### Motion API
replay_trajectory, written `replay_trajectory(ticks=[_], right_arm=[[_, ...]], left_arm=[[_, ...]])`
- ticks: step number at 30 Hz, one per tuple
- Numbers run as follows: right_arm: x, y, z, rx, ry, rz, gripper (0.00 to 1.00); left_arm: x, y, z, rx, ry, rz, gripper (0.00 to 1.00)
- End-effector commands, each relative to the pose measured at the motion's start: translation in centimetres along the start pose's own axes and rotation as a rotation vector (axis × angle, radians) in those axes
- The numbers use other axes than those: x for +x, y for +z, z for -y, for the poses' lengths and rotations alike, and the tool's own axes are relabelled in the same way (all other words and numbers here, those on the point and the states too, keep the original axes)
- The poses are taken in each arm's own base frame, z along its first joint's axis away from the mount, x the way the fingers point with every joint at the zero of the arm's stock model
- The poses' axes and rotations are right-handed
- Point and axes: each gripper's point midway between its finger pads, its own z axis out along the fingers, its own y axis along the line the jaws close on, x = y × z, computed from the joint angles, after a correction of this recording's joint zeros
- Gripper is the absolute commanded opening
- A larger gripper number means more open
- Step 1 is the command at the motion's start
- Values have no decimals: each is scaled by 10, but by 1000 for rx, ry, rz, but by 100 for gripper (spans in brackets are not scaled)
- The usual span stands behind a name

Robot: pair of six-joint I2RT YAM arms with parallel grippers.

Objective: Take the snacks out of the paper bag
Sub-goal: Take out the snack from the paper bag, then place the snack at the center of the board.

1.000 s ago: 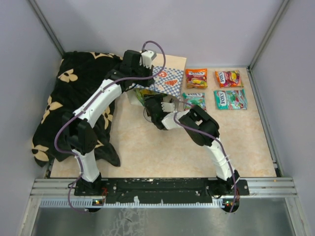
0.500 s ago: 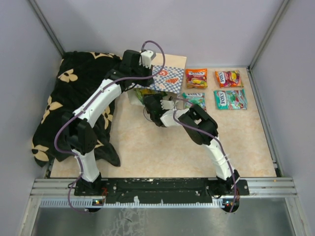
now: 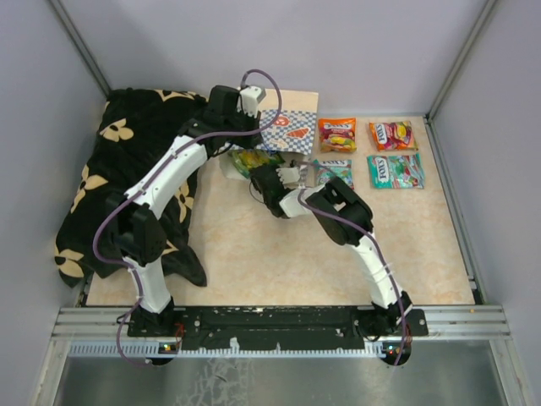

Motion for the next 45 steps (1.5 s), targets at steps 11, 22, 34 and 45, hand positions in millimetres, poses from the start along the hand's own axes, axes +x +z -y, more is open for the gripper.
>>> replay_trajectory(ticks=[11,22,34,45], right_arm=[[24,-190,-72,-322,-464,-620,0],[-17,-284,6,-345,-836,-713,1],[-113,-338,49,-262,-904,-564,0],[-149,-353,150,160,-743,-707,29]], left_arm=[[-6,-6,-35,-55,-45,21,0],[16,1,-46,-90,-61,-10,0],[18,-11,-50,-131,-60,-3,0],[20,-30,-39,-101,-53,26,0]])
